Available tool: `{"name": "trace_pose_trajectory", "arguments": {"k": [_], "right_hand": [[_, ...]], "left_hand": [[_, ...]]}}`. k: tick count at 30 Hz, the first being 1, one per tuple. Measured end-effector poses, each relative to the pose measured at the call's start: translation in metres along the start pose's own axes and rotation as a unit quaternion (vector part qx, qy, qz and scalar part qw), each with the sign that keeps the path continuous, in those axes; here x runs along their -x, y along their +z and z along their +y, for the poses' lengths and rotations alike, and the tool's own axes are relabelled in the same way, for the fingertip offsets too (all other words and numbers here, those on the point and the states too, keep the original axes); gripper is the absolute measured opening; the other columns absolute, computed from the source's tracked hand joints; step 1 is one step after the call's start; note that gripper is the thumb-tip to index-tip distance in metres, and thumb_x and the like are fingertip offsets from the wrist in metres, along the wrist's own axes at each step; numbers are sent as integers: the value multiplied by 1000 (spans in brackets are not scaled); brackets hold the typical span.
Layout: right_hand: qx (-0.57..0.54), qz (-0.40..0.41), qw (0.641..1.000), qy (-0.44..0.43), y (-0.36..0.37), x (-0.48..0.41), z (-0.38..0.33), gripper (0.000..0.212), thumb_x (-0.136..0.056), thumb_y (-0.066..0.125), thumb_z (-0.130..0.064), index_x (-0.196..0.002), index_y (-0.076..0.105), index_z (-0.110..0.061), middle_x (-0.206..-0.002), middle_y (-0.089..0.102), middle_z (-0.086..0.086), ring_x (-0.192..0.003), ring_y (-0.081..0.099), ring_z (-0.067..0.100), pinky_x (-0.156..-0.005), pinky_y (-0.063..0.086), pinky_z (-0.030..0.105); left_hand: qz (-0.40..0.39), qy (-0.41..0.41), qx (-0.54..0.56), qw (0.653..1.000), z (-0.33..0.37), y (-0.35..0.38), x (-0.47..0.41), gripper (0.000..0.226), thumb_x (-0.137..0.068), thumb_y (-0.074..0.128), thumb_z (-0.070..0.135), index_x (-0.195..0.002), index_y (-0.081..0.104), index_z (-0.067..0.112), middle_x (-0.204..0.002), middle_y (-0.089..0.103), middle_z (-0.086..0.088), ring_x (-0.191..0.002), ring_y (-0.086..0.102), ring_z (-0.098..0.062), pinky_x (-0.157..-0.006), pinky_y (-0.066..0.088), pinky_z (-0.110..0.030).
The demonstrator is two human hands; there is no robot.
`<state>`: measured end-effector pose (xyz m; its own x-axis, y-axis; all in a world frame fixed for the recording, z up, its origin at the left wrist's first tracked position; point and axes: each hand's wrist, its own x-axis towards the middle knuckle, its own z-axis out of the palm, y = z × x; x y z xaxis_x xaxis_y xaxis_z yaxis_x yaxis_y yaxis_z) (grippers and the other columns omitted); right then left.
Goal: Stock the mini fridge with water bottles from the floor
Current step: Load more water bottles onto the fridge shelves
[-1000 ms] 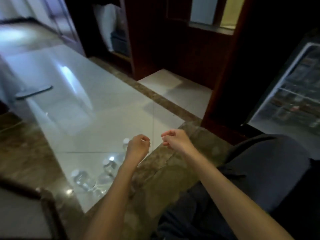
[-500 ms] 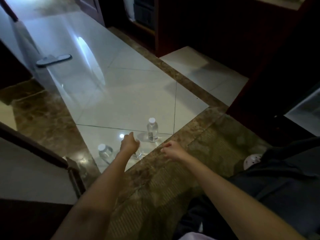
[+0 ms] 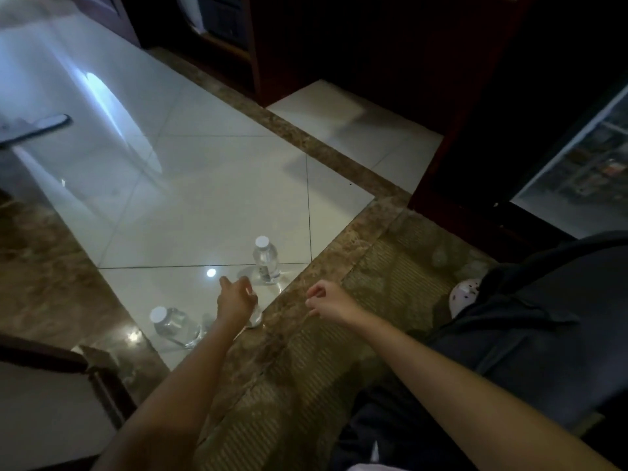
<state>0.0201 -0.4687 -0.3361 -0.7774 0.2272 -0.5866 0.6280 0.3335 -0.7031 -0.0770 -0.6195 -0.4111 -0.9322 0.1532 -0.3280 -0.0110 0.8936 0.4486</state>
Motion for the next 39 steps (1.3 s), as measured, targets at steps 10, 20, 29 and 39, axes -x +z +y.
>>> {"name": "trace_pose_trajectory", "arguments": {"k": [10,20,29,39], "right_hand": [[80,-21,996,-47,-96,4,-13,43,-82,64,-8,-122,50,-11,-121,57,9,-99,54,15,-71,46,18],[76,65,976,-191,-219,47,-20,61,-70,78,-13,-124,49,-18,-114,51,-7,-110,52,14,-94,42,26],[106,309,932,-155,-329,50,17,64,-62,81,-41,-115,55,-17,-98,62,-7,-92,60,9,-70,44,16],[37,296,947,-123,-446,70,101,70,-74,76,-25,-134,40,-17,-132,51,4,-106,51,13,-82,45,28]], "left_hand": [[-51,297,-13,953,121,-74,41,16,-78,68,20,-92,71,13,-98,43,2,-92,46,-12,-78,40,-21],[-66,532,-24,844,304,-118,76,8,-78,62,17,-72,65,20,-79,40,16,-85,45,-8,-69,36,-18],[1,421,-5,907,456,-76,76,26,-81,61,32,-85,53,8,-85,54,-5,-75,51,-20,-49,33,-23],[-106,623,-162,758,589,-6,99,22,-85,59,30,-87,44,15,-91,44,1,-87,43,-18,-72,30,-28]]}}
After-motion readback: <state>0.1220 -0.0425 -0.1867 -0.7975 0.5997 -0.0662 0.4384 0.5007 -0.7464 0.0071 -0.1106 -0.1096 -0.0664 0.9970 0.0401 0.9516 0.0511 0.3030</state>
